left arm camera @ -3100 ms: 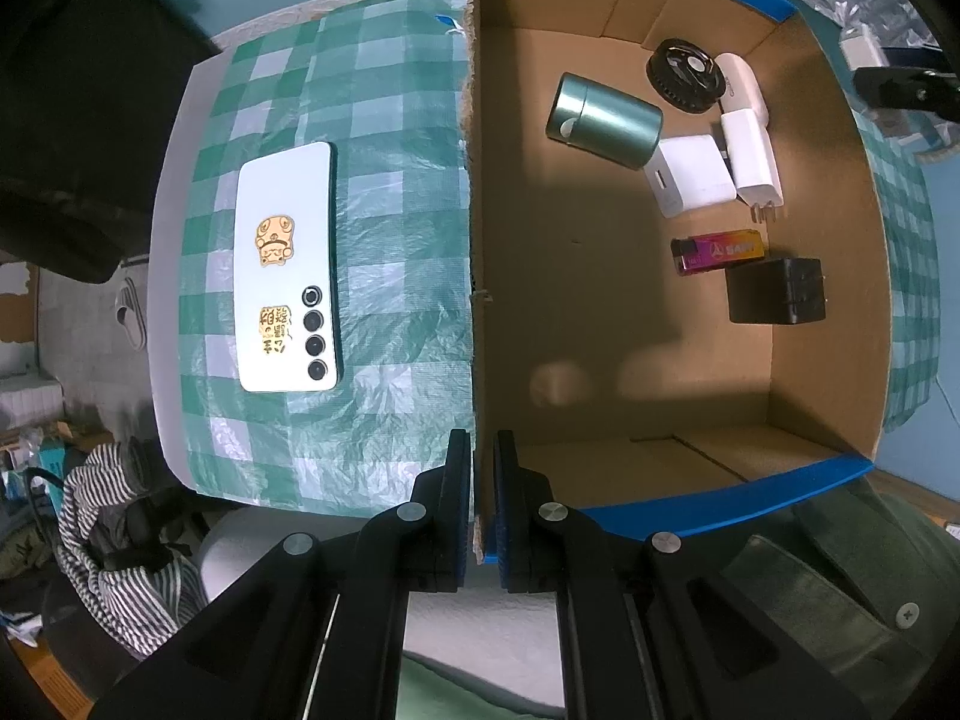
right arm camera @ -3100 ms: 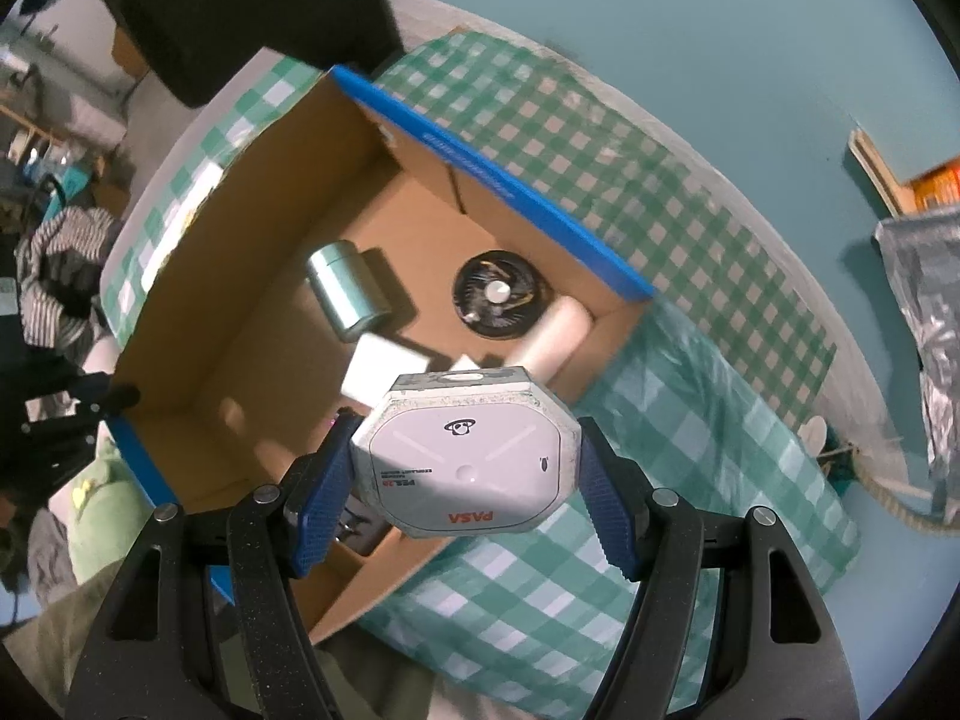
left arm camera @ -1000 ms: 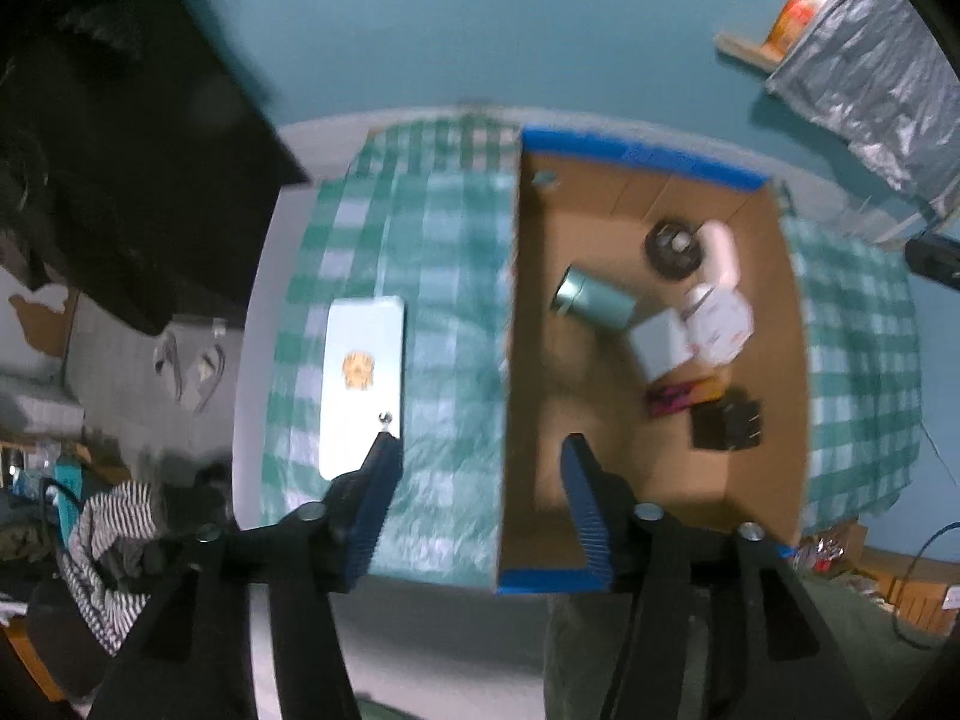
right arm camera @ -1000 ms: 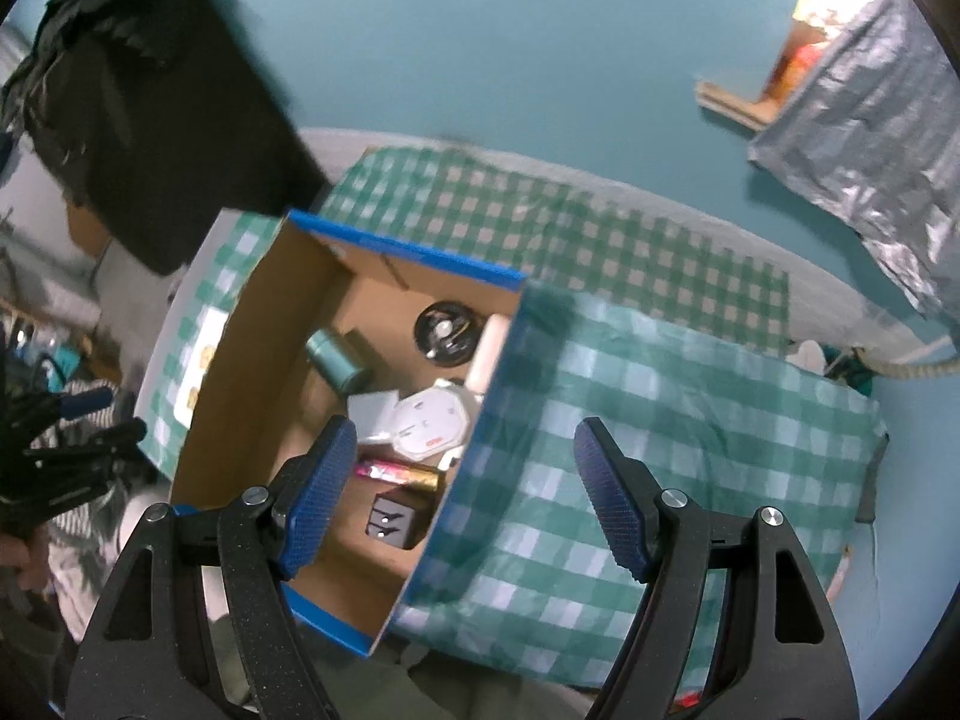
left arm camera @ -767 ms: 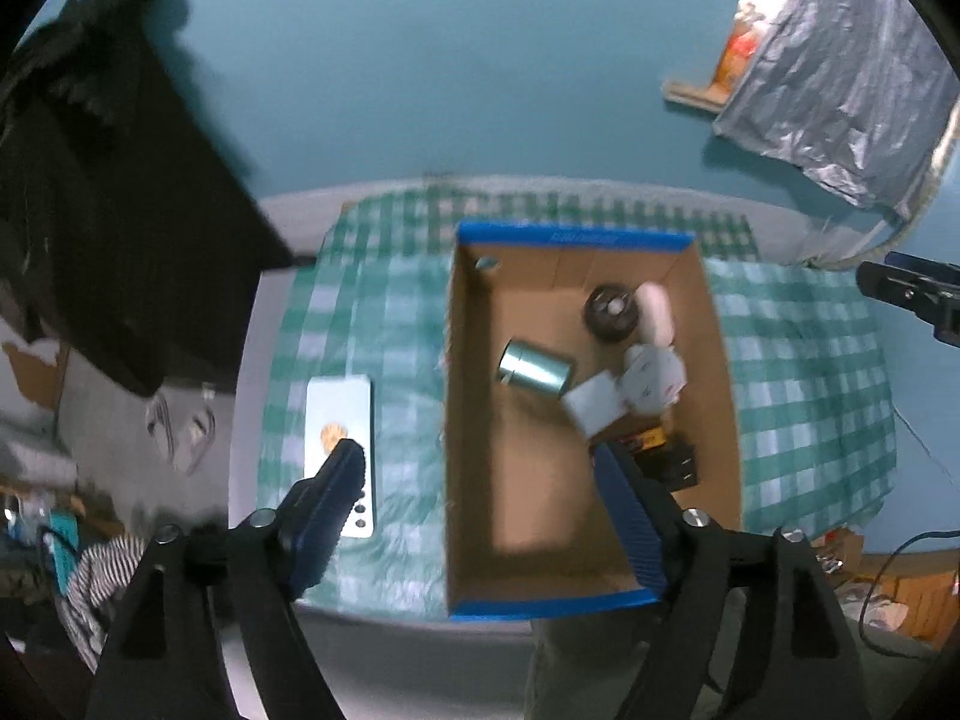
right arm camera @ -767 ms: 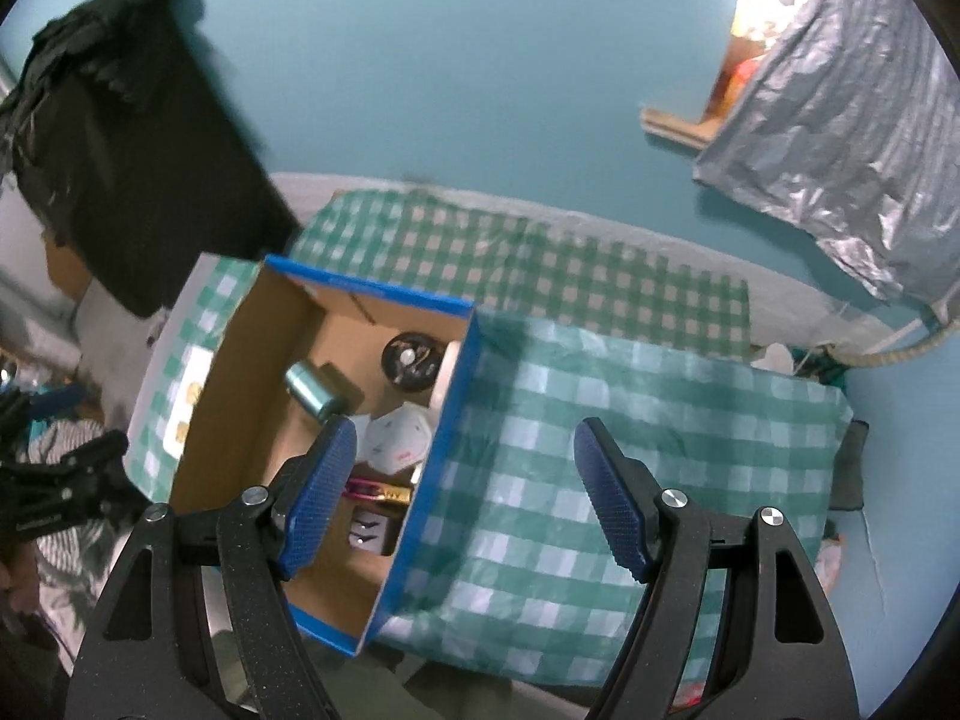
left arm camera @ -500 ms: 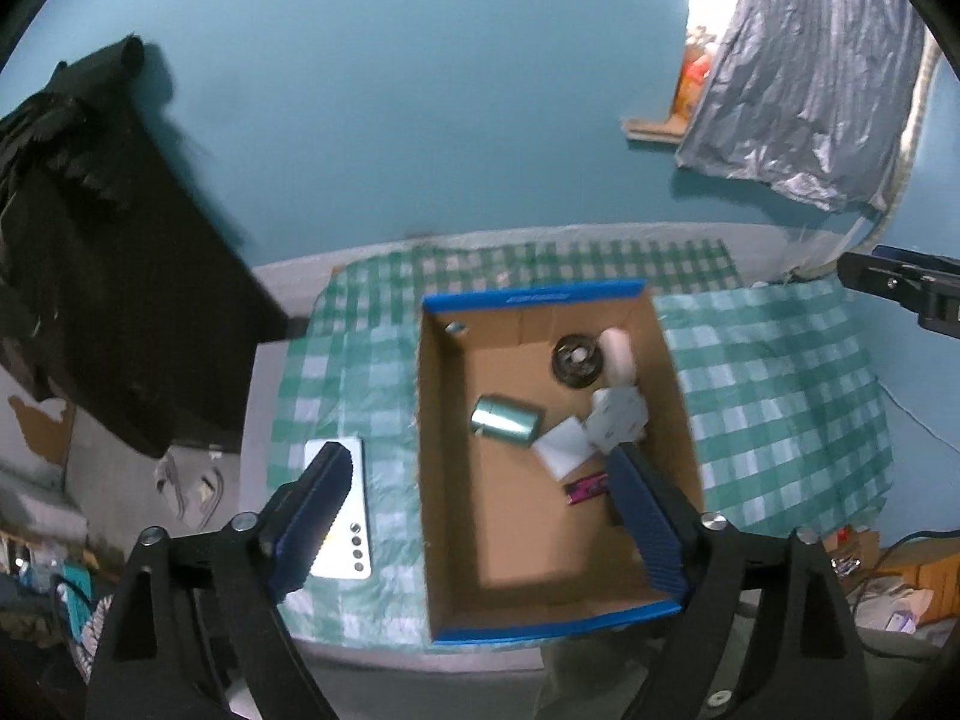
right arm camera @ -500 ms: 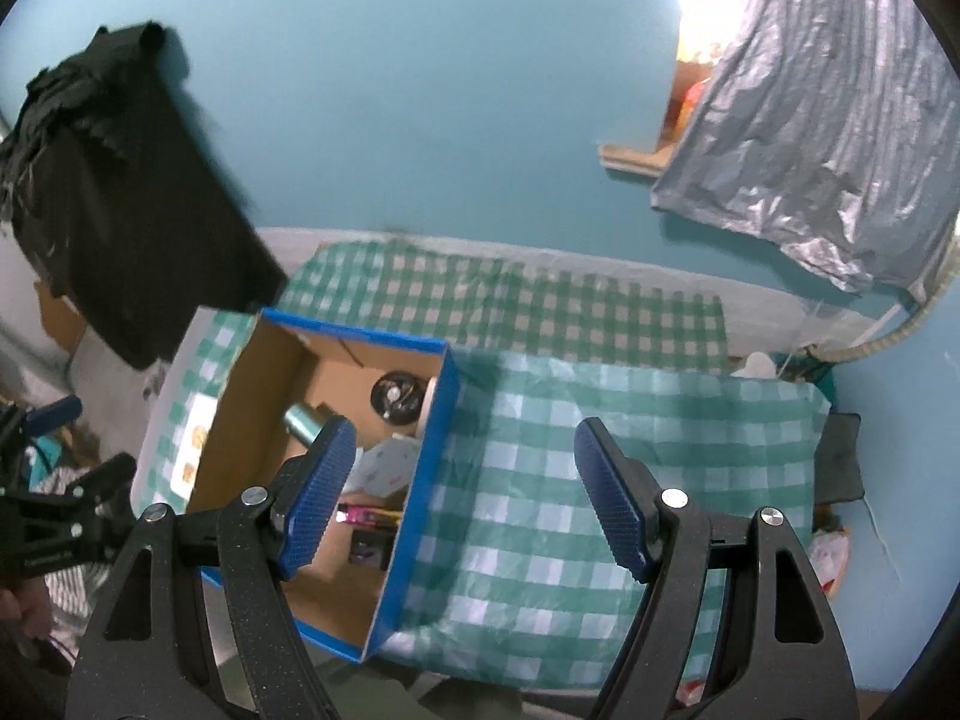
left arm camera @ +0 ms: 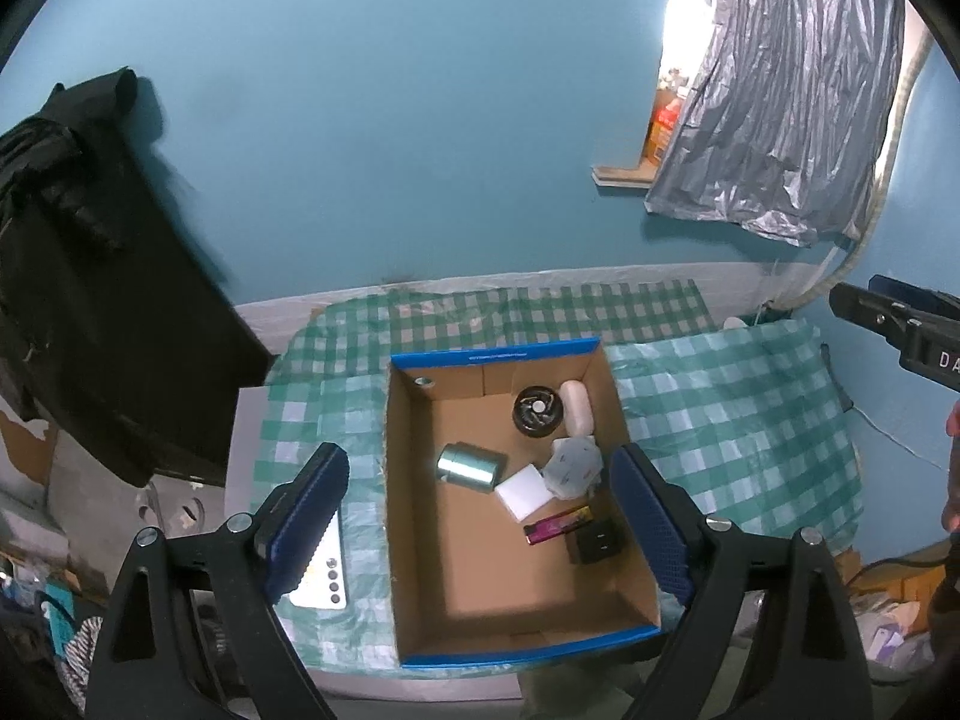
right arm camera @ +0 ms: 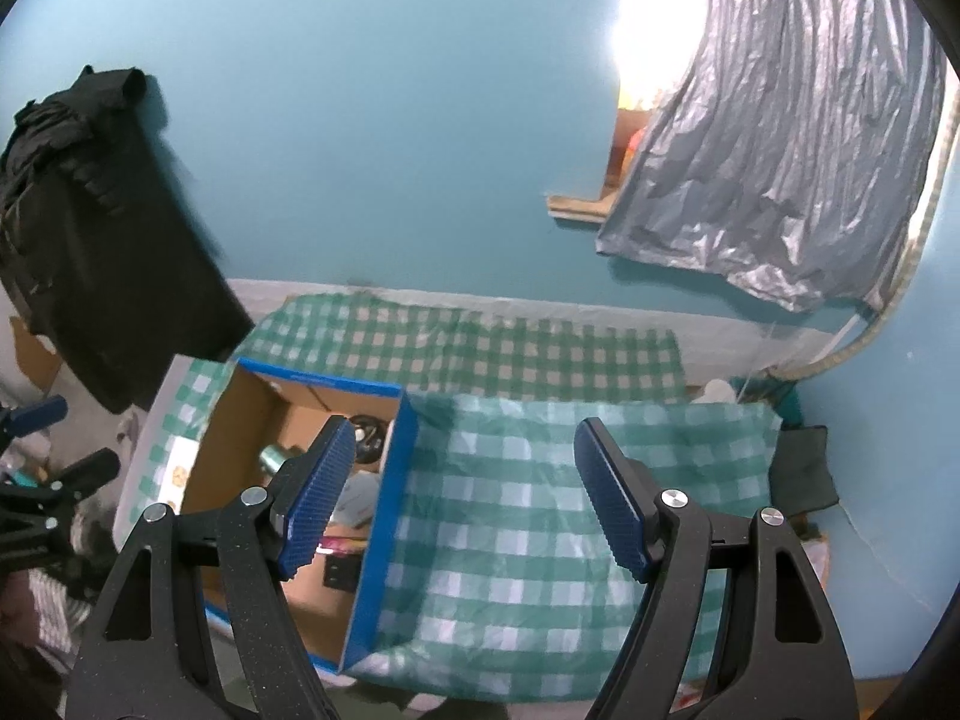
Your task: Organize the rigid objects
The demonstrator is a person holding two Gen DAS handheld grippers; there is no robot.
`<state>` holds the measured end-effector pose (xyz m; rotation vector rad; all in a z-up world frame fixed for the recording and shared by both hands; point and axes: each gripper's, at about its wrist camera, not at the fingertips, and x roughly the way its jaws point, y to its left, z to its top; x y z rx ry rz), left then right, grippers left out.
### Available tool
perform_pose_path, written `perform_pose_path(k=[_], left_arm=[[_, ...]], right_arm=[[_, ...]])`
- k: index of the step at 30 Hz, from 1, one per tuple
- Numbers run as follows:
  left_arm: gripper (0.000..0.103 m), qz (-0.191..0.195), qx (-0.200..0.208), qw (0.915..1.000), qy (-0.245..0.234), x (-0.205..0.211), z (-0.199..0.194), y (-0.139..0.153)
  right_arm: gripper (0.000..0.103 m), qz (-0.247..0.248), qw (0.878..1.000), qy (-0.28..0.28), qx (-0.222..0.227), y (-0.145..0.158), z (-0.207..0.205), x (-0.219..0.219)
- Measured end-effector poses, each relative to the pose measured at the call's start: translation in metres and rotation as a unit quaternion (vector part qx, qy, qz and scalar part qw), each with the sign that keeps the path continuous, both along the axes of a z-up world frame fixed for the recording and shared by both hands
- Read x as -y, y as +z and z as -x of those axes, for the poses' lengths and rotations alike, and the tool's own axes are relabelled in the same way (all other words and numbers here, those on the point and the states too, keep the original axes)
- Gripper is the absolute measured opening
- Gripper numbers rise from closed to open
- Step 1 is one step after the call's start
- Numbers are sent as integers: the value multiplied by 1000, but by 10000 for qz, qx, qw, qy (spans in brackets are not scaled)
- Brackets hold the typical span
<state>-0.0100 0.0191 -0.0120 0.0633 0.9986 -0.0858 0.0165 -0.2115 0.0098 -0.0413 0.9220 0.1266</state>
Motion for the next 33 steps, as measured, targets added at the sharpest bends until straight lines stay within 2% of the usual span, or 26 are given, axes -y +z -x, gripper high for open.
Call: perform_pose_path(k=[6, 13, 21, 33], left_arm=[[92, -131, 59, 9999, -25, 8, 1, 5], [93, -75, 98, 9999, 58, 7, 1, 9], [93, -6, -34, 9998, 209, 2, -1, 5], [93, -8, -49, 9998, 203, 3, 0, 4]], right_arm=[[76, 64, 9998, -125, 104, 2, -1, 7], [75, 89, 9998, -119, 128, 3, -1, 11], [76, 84, 9999, -116, 84, 1, -1, 11], [76, 96, 9998, -123, 75, 1, -2, 12]])
